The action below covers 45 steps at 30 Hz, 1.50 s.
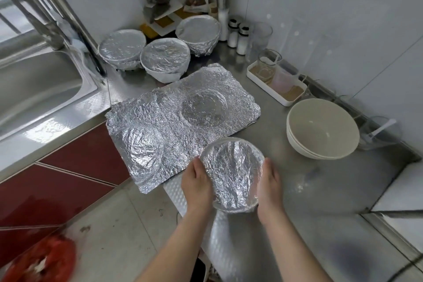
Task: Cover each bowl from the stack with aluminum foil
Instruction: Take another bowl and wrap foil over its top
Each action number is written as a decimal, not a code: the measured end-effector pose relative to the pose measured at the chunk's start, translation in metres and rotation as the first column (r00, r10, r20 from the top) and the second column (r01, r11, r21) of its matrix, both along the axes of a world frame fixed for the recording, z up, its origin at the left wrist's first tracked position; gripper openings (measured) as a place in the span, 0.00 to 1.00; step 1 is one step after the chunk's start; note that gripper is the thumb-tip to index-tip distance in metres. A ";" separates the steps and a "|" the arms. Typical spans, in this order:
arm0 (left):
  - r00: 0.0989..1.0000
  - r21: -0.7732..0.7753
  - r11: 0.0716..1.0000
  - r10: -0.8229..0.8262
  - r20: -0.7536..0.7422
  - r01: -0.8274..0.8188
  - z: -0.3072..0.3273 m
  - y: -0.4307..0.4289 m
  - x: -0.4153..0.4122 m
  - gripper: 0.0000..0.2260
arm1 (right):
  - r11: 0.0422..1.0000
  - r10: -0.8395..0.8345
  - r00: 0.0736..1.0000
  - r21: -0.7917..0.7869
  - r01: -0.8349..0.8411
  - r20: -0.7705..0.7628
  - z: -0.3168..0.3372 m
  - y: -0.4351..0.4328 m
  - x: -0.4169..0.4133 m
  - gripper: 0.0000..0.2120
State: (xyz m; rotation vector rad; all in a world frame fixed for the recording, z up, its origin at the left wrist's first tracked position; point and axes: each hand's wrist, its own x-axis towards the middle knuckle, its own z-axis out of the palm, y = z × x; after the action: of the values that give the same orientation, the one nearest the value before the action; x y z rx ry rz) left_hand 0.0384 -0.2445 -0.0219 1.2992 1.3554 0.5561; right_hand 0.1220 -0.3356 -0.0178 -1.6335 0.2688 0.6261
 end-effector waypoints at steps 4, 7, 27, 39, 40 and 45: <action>0.991 -0.004 0.991 0.133 0.006 -0.133 0.004 -0.013 -0.002 0.18 | 0.993 0.104 0.993 -0.058 -0.101 0.055 0.002 0.005 0.012 0.22; 0.995 -0.071 0.993 0.094 0.021 -0.092 -0.002 -0.006 -0.007 0.18 | 0.989 0.135 0.988 -0.068 -0.131 0.072 0.004 0.003 0.015 0.20; 0.982 -0.113 0.992 -0.028 0.184 0.049 0.025 0.023 -0.010 0.18 | 0.967 0.235 0.962 -0.135 -0.217 0.138 0.047 0.018 0.013 0.16; 0.941 -0.416 0.862 -0.180 0.287 0.291 0.054 0.150 -0.052 0.38 | 0.897 0.440 0.885 -0.126 -0.424 0.152 0.080 0.129 0.023 0.24; 0.942 -0.417 0.865 -0.159 0.296 0.278 0.056 0.157 -0.056 0.38 | 0.892 0.450 0.882 -0.111 -0.437 0.140 0.080 0.141 0.025 0.24; 0.879 -0.498 0.865 0.196 0.434 0.053 0.053 0.216 -0.073 0.20 | 0.885 0.459 0.888 0.103 -0.455 -0.027 0.073 0.217 0.029 0.18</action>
State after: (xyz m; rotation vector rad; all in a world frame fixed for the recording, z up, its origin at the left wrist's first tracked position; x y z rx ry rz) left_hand -0.0351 -0.0285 0.0310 0.6287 1.0392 0.4902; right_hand 0.1511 -0.1184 0.0550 -1.5987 -0.1187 1.0248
